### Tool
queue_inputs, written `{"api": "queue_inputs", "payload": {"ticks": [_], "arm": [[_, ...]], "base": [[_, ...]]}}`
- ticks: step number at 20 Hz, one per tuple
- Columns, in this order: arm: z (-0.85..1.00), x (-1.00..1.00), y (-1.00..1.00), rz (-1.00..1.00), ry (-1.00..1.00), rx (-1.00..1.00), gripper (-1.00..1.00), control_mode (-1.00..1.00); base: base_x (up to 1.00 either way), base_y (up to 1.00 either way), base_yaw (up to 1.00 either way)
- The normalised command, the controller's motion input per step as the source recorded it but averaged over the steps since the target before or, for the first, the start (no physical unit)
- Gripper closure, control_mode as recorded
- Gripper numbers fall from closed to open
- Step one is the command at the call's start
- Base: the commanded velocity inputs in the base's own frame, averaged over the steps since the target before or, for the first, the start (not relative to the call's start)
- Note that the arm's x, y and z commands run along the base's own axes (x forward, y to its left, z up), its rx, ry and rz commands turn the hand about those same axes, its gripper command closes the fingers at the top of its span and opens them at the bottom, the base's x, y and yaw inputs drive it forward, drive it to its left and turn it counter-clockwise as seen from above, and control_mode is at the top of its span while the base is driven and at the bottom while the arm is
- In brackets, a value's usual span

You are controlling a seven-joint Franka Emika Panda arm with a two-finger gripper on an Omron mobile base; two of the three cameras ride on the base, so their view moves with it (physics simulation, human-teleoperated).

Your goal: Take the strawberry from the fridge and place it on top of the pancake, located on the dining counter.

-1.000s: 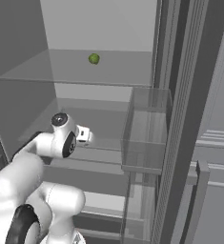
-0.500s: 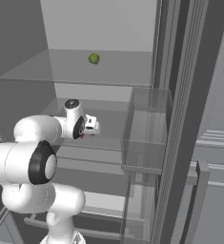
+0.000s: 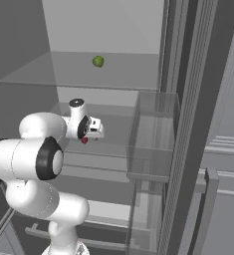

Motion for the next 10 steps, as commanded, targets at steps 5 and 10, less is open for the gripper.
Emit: {"api": "queue_inputs", "payload": {"ticks": [5, 10], "arm": [[-0.24, -0.1, 0.01, 0.0, 0.0, 0.0, -1.0, -1.0], [-0.02, -0.22, 0.0, -0.02, -0.01, 0.0, -1.0, -1.0]], "base": [[0.0, 0.0, 0.0], [0.0, 0.0, 0.0]]}}
